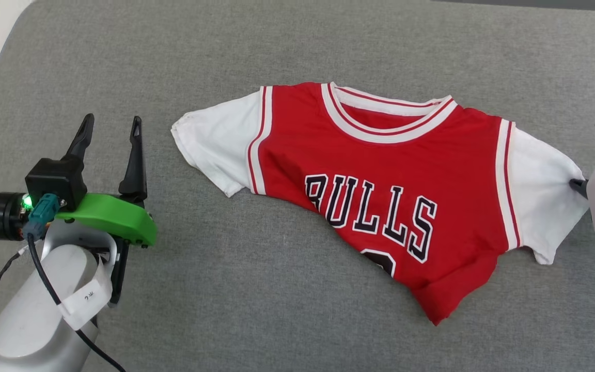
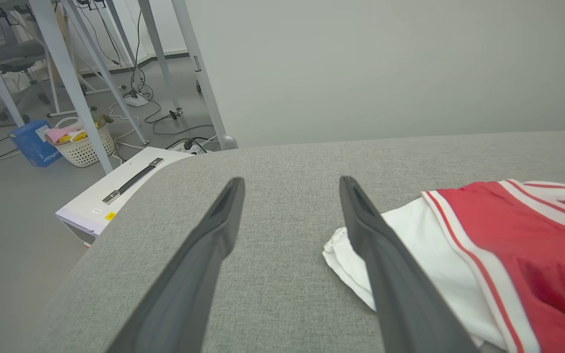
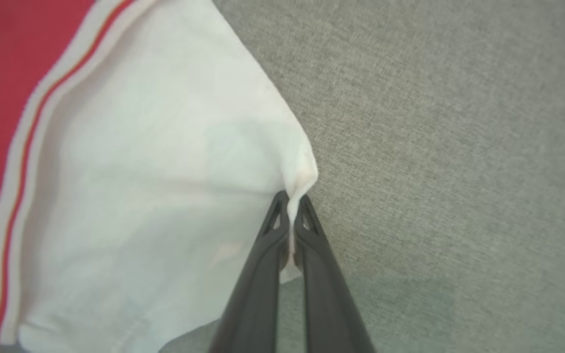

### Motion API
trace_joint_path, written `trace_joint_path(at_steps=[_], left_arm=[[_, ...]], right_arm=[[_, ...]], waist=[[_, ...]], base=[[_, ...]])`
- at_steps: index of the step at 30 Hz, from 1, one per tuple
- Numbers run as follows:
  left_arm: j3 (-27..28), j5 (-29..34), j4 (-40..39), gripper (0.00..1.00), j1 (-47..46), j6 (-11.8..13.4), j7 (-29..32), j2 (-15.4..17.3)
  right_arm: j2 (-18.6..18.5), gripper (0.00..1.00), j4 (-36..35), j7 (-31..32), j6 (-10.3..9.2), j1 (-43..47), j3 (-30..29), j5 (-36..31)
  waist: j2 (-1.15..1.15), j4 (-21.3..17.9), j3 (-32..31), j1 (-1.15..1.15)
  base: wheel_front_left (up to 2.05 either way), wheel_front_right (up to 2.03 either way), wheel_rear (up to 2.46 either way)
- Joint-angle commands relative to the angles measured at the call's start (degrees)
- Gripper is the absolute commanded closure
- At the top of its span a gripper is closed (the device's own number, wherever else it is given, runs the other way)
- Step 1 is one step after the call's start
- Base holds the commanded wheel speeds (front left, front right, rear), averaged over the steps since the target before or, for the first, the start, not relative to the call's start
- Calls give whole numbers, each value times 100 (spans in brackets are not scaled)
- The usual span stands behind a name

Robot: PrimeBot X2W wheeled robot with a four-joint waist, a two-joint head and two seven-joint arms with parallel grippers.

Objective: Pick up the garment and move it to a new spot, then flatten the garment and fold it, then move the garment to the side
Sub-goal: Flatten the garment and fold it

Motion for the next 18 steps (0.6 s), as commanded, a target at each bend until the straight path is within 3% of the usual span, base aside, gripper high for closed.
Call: trace_joint_path(at_steps=[1, 8, 13, 18], left_arm=[[-6, 56, 67, 0, -89, -79, -29, 50], [-88, -77, 238, 0, -671, -646, 456, 346], [-285, -117, 338, 0, -1431, -1166, 1263, 593], [-496, -434, 598, 0, -2152, -1659, 2388, 617]], right_arm=[[-78, 100, 10, -161, -6, -49, 6, 80], [-403, 100, -443, -664, -6, 138, 76, 271], [-510, 100, -773, -908, -6, 311, 66, 349], [-522, 100, -983, -1034, -6, 407, 57, 308]], waist=[[0, -121, -180, 0], [0, -395, -442, 0], [0, -603, -423, 0], [0, -756, -291, 0]], base=[[0, 0, 0], [0, 0, 0], [0, 0, 0], [0, 0, 0]])
